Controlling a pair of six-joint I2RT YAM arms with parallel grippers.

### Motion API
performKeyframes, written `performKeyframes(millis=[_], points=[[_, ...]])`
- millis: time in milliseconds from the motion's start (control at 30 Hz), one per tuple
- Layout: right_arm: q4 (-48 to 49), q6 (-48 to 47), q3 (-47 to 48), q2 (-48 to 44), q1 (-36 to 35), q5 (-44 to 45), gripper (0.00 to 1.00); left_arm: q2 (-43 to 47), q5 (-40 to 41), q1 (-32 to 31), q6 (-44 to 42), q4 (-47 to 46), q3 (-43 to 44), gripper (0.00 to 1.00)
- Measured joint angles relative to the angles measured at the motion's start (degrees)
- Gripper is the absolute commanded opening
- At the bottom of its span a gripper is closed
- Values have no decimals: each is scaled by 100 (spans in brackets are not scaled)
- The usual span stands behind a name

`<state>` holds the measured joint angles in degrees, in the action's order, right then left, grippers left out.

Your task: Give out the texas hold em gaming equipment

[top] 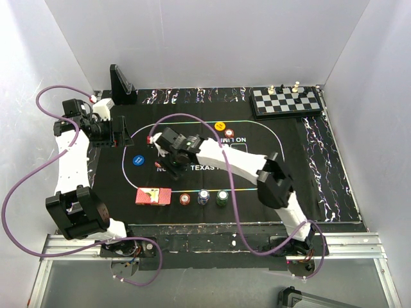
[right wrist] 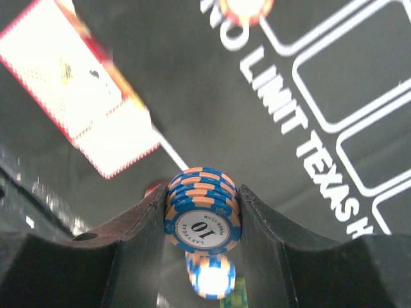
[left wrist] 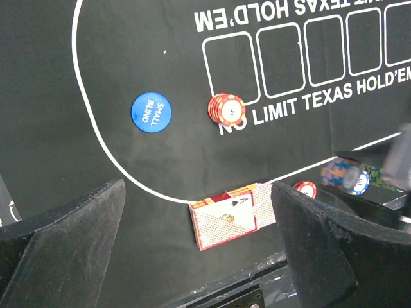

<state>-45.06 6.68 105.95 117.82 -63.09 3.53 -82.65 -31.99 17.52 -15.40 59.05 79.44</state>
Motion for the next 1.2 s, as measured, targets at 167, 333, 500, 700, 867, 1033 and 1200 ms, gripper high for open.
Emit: performKeyframes(millis=[167, 333, 500, 700, 867, 1033, 1200], points=[[-11, -107, 1497, 1307, 13, 13, 1, 0, -20, 13, -11, -90, -151, 98], [-22, -61, 2107, 2026, 76, -138, 1, -39, -96, 109, -33, -146, -164, 100], [2, 57, 2295, 2334, 157, -227, 1, -127, -247, 192, -13, -251, -164, 100], [109, 199, 2669, 2647, 223, -225, 4, -236, -391, 275, -2, -275, -162, 100], [153, 374, 2813, 2822, 280, -50, 6, -350, -466, 328, -2, -271, -151, 100], [162, 516, 2844, 2855, 337, 39, 20, -496, -533, 339, -2, -249, -24, 100], [155, 575, 2852, 2861, 345, 57, 41, -518, -590, 339, -2, -247, 48, 100]])
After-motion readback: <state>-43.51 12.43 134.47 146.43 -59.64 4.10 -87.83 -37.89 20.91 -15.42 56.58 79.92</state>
